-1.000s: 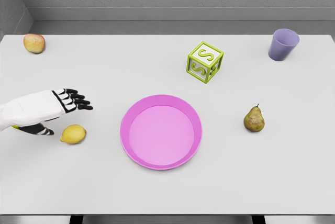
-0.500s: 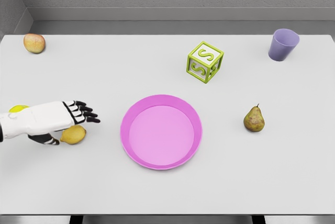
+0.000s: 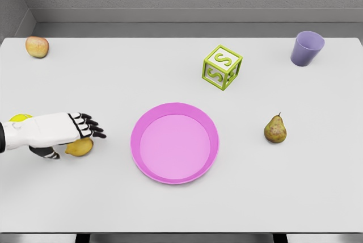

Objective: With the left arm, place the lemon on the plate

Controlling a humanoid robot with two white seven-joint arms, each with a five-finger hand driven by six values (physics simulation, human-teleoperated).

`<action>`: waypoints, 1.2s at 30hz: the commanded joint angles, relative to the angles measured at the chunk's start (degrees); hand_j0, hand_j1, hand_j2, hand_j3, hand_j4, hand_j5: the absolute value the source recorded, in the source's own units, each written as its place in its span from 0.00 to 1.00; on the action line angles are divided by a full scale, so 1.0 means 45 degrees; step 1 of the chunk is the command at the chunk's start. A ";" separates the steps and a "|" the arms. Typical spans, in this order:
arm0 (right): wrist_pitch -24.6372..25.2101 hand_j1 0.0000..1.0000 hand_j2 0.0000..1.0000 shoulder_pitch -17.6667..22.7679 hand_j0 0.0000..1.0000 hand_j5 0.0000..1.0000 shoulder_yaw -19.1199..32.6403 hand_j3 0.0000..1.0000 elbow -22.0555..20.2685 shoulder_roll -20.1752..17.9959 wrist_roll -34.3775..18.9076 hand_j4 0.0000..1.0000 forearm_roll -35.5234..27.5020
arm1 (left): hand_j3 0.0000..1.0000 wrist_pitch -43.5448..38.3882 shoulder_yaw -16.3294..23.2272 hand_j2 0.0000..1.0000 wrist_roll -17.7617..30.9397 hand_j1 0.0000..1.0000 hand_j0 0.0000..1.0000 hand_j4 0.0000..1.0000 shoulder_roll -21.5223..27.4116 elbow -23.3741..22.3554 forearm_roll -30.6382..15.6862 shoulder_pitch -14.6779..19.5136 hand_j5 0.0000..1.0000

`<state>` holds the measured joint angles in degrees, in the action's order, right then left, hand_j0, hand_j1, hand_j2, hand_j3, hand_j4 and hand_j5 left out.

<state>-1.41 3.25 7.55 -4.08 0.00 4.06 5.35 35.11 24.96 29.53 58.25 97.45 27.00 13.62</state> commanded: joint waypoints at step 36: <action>0.0000 1.00 1.00 0.0000 1.00 1.00 0.0001 1.00 -0.0011 -0.0001 -0.0003 1.00 0.0001 | 1.00 -0.0025 0.1173 1.00 0.0058 1.00 1.00 1.00 -0.0581 -0.0015 0.0680 0.0625 1.00</action>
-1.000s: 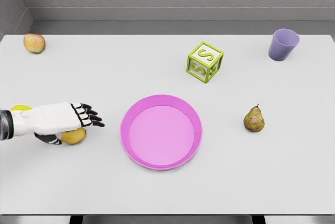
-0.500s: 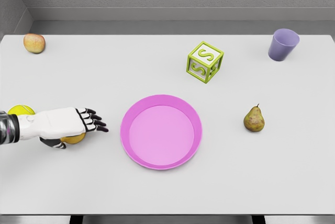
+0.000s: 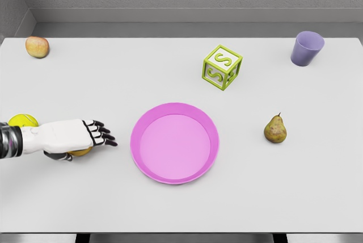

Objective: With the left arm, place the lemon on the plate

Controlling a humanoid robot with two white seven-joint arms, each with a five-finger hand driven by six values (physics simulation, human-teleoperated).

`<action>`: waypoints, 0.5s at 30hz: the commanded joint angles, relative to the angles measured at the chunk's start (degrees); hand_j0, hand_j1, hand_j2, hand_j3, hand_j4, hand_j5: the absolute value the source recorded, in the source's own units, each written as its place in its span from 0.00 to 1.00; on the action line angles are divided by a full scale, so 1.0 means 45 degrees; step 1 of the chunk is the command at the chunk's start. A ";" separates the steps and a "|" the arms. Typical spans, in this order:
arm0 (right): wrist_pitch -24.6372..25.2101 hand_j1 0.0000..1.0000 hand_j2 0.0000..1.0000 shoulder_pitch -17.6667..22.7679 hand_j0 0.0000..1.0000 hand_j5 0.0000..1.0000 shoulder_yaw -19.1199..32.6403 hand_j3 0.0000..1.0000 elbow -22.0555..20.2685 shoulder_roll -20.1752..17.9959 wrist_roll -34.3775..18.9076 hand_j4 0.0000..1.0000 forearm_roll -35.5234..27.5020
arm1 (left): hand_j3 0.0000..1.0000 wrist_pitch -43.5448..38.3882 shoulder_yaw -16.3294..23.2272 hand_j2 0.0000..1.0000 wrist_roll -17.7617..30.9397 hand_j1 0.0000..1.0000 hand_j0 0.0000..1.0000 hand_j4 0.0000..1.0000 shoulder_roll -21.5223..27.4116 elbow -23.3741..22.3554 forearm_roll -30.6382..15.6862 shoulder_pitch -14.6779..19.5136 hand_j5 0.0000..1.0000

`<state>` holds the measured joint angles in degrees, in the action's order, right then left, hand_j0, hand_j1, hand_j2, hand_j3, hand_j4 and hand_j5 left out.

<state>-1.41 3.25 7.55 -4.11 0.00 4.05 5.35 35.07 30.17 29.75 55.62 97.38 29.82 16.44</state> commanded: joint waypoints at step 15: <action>0.0000 1.00 1.00 0.0000 1.00 1.00 0.0001 1.00 -0.0005 -0.0001 -0.0001 1.00 0.0001 | 0.74 -0.0017 0.0189 0.74 0.0753 0.74 0.74 0.74 0.0062 0.0118 0.0053 0.0000 0.74</action>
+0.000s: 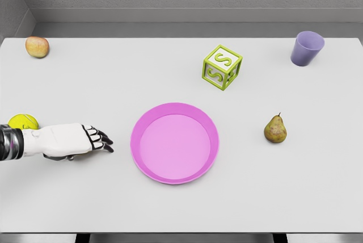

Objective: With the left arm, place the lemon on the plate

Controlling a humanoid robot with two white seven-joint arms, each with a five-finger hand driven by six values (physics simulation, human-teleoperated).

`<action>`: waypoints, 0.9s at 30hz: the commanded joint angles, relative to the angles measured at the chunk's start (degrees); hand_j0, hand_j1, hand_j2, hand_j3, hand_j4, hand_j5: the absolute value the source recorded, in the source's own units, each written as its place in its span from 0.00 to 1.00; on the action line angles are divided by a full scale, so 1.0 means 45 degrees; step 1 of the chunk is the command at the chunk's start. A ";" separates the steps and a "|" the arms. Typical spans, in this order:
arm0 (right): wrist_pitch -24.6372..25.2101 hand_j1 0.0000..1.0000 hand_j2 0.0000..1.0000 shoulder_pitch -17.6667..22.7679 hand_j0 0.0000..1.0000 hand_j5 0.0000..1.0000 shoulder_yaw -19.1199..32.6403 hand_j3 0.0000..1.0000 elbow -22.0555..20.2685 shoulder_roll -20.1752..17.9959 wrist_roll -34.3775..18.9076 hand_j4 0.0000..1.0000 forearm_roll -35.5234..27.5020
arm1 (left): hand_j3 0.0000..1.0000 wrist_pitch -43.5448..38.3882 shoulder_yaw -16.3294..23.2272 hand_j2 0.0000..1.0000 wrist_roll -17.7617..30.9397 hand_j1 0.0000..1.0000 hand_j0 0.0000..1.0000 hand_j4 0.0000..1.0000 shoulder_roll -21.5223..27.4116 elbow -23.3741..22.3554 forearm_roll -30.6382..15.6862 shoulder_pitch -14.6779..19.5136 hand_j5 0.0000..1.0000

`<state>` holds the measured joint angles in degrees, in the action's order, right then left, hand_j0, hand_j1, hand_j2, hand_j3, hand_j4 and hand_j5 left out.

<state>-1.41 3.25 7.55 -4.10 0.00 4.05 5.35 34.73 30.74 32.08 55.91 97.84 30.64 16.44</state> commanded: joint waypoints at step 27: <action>0.0000 1.00 1.00 0.0000 1.00 1.00 0.0001 1.00 0.0012 -0.0001 -0.0002 1.00 0.0001 | 0.59 0.0061 0.0005 0.59 0.0253 0.59 0.59 0.59 0.0291 0.0054 -0.0364 0.0547 0.59</action>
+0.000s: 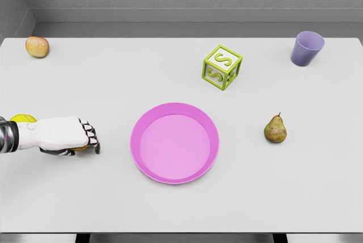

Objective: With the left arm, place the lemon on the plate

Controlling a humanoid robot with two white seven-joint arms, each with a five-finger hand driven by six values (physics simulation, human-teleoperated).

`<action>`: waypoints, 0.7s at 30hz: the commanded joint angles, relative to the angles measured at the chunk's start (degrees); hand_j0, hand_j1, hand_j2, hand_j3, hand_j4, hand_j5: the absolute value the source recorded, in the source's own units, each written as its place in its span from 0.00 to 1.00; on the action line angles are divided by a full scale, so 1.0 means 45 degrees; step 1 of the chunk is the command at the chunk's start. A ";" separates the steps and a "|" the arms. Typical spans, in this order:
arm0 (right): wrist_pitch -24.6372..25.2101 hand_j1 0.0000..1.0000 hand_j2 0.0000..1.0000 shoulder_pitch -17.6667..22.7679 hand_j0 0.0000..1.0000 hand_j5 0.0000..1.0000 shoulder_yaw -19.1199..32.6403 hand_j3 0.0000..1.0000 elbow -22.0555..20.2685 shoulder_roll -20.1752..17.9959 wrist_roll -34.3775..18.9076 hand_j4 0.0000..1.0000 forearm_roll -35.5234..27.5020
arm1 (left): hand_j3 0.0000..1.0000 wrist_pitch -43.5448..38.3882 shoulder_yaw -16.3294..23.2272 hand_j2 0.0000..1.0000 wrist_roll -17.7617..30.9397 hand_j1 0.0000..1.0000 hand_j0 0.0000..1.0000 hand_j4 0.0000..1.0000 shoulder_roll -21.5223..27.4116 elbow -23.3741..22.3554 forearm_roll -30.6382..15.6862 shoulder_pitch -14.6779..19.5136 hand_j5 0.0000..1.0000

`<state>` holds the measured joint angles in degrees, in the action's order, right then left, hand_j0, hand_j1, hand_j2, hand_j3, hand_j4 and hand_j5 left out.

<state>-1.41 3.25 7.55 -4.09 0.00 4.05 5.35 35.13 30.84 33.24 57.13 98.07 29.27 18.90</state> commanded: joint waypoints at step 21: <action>0.0000 1.00 1.00 0.0000 1.00 1.00 0.0001 1.00 0.0010 -0.0001 -0.0002 1.00 0.0001 | 0.60 -0.0029 0.0023 0.60 -0.0023 0.60 0.60 0.60 0.0157 -0.0133 -0.0118 0.0918 0.60</action>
<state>-1.41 3.25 7.55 -4.10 0.00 4.05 5.35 35.13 30.83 33.19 57.80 97.47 29.03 23.20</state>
